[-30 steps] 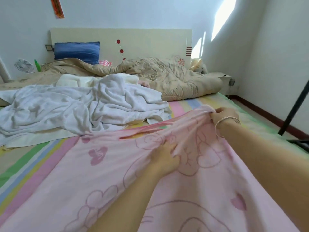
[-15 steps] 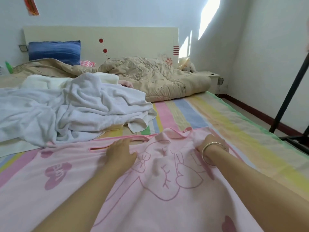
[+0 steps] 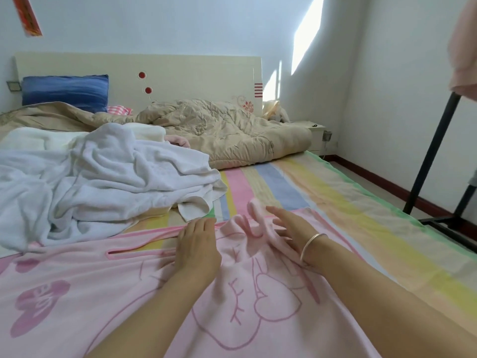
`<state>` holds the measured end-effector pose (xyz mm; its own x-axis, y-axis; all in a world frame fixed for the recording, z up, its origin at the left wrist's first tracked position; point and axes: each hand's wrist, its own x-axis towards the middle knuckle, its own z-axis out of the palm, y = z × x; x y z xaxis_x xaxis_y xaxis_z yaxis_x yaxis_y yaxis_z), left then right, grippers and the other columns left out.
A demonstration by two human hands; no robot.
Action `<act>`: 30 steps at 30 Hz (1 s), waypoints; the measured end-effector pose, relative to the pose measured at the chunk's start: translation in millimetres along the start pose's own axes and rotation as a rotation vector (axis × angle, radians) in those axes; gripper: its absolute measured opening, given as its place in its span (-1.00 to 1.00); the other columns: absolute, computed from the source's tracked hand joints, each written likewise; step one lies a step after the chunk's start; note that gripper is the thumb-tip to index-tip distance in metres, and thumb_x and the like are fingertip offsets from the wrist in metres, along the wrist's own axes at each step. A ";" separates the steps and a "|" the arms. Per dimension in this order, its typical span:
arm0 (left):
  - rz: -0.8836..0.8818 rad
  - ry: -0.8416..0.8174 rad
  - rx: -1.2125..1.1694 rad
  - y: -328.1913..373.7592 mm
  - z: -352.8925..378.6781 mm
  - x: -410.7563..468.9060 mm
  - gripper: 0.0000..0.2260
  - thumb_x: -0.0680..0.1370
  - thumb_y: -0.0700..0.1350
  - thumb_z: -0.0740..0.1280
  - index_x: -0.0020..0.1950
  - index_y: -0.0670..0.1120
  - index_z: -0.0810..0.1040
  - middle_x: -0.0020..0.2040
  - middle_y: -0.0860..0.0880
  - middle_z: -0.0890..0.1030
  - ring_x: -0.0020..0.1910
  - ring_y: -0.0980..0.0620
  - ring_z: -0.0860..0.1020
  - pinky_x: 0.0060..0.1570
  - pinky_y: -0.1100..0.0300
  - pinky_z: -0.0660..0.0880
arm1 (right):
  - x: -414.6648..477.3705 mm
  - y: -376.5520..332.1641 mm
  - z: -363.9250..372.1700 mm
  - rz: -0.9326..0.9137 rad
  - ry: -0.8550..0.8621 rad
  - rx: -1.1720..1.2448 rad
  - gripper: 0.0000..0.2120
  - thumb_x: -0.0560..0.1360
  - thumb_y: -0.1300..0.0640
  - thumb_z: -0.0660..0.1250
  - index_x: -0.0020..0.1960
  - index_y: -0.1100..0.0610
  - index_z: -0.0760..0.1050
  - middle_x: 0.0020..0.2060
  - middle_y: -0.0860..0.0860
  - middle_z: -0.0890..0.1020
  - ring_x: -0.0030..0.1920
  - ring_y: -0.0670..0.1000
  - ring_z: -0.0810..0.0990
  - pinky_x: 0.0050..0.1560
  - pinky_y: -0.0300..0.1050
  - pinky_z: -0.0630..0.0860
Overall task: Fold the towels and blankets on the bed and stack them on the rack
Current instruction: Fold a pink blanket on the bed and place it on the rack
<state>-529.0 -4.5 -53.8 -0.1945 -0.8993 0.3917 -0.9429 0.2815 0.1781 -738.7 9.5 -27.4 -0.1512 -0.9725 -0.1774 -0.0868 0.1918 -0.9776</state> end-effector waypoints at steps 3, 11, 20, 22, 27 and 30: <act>0.055 -0.123 0.000 7.2 1.4 21.7 -0.48 0.51 -0.25 0.19 0.47 -0.01 0.25 0.38 0.03 0.39 0.39 0.01 0.31 0.36 0.18 0.19 | 15.3 -1.5 -7.4 0.124 -0.057 0.238 -0.54 0.61 -0.21 0.05 0.12 0.02 0.63 0.14 0.01 0.60 0.12 0.04 0.56 0.11 -0.07 0.46; 0.140 -0.295 -0.048 31.4 9.7 36.1 -0.89 0.57 -0.03 0.23 0.03 -0.04 0.40 0.10 -0.09 0.58 0.11 -0.15 0.52 -0.07 0.10 0.36 | 36.1 8.4 21.3 -0.250 -0.060 -0.552 -0.54 0.38 -0.08 0.48 0.23 -0.02 0.50 0.02 -0.06 0.58 0.02 -0.07 0.56 -0.11 -0.28 0.40; 0.007 -0.142 0.128 21.7 11.9 59.6 -0.84 0.52 -0.20 0.28 0.06 -0.03 0.57 0.06 -0.05 0.54 0.07 -0.08 0.53 -0.06 0.12 0.45 | 42.7 3.4 -40.4 -0.033 0.329 -0.527 -0.60 0.61 -0.14 0.13 0.06 0.13 0.60 -0.06 0.09 0.63 -0.05 0.10 0.56 -0.01 -0.12 0.43; -0.086 -0.183 0.023 18.1 17.8 63.5 -0.91 0.51 -0.22 0.27 -0.10 -0.04 0.53 -0.04 -0.03 0.52 -0.04 -0.08 0.51 -0.16 0.13 0.42 | 46.0 -2.0 -66.0 0.127 0.332 -0.458 -0.67 0.58 -0.08 0.24 -0.07 0.20 0.51 -0.18 0.13 0.55 -0.26 0.09 0.48 -0.18 -0.14 0.39; -0.149 -0.374 -0.163 8.9 35.7 67.2 -0.94 0.48 -0.17 0.24 -0.19 -0.03 0.45 -0.14 -0.01 0.52 -0.10 -0.07 0.49 -0.18 0.16 0.37 | 57.4 6.4 -96.9 0.299 0.222 -0.202 -0.79 0.50 0.12 0.41 -0.01 0.27 0.51 -0.04 0.16 0.64 0.02 0.14 0.61 0.19 0.04 0.51; -0.300 -0.539 -0.435 5.9 27.8 82.1 -0.94 0.49 -0.15 0.27 -0.17 -0.10 0.46 -0.16 -0.05 0.49 -0.22 0.00 0.44 -0.21 0.19 0.36 | 62.3 8.9 -97.5 0.311 0.220 -0.176 -0.67 0.45 0.08 0.46 0.11 0.24 0.52 0.05 0.14 0.62 0.10 0.15 0.61 0.23 0.07 0.49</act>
<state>-558.1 -85.9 -45.6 -0.1568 -0.9661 -0.2054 -0.8061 0.0050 0.5918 -844.9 -36.4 -36.1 -0.4020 -0.8167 -0.4141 -0.1682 0.5104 -0.8434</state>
